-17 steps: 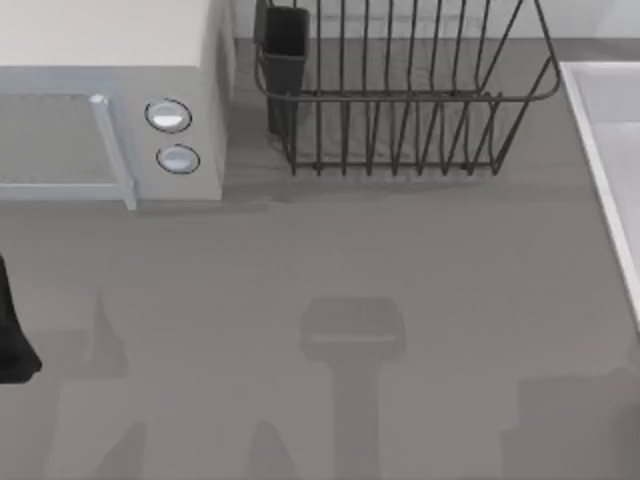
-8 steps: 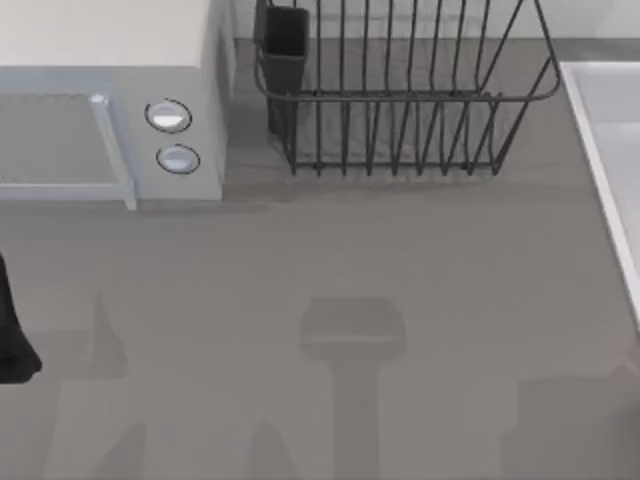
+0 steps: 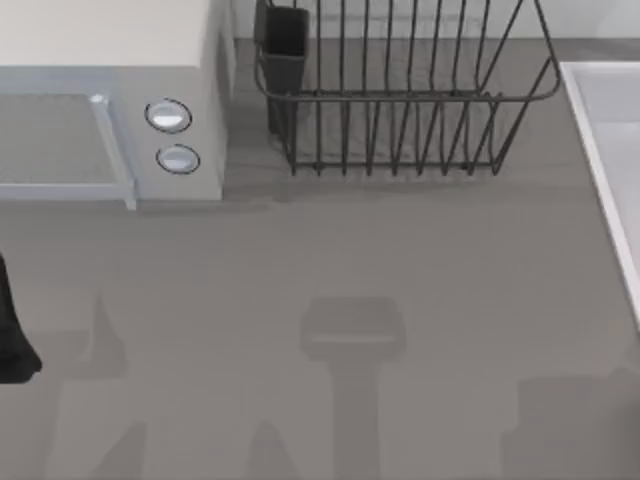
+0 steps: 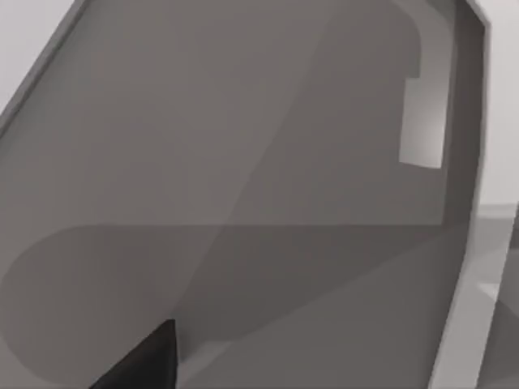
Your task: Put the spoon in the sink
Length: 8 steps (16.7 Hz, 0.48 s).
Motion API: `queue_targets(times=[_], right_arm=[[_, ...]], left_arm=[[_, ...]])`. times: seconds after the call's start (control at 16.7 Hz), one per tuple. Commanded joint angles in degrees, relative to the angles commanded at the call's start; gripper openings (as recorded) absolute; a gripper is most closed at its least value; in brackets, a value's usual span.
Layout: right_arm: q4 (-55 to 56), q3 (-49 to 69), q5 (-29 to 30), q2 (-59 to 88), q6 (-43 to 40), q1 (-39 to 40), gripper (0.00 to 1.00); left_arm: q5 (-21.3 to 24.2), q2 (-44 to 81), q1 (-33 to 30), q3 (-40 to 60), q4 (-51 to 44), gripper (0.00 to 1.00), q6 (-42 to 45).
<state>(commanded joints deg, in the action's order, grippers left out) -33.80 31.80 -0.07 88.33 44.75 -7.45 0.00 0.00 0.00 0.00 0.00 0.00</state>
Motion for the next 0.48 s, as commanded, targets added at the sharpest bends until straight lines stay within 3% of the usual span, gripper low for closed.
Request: queue_targets(times=[0.36,0.48], right_arm=[[0.0,0.0,0.0,0.0,0.0,0.0,0.00],[-5.7,2.9,0.9,-4.0,-0.3,0.3,0.00]], left_arm=[[0.0,0.0,0.0,0.0,0.0,1.00,0.0],[0.0,0.0,0.0,0.0,0.0,1.00,0.0]])
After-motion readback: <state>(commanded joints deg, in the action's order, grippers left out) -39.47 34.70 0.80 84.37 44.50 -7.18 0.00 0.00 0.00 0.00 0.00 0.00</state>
